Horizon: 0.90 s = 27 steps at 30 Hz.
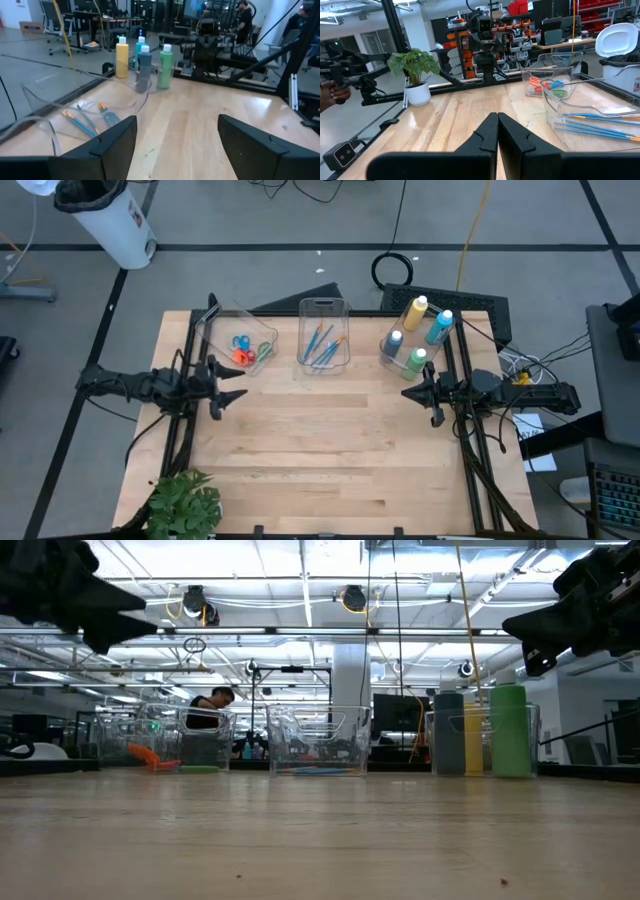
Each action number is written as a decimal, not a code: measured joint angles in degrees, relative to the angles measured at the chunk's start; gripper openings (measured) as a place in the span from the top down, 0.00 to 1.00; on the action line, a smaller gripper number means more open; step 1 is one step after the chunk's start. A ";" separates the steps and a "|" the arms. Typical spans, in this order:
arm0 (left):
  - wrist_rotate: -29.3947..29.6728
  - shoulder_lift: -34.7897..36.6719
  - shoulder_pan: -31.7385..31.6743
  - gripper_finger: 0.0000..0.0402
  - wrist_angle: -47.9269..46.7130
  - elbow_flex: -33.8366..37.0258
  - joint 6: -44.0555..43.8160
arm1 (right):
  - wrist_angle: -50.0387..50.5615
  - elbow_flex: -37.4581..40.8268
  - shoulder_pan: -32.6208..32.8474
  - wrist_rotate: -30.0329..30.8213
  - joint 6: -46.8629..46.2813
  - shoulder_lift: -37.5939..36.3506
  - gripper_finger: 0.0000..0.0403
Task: Pick & Place Paint Supplies
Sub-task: Return to Home Position
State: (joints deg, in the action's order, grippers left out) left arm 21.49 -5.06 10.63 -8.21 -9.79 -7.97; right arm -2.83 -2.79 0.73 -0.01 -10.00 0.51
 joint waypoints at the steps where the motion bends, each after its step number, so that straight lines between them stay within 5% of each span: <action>1: -0.02 0.97 0.00 0.29 -0.02 0.96 -0.13 | 0.00 0.00 0.00 0.00 0.00 -0.02 1.00; 27: -0.50 4.73 -0.04 0.29 0.76 4.70 5.94 | 0.92 0.00 0.00 -0.13 6.21 -0.02 1.00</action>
State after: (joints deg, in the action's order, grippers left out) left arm 20.99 -0.33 10.59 -7.45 -5.08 -2.03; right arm -1.91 -2.79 0.73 -0.14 -3.79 0.49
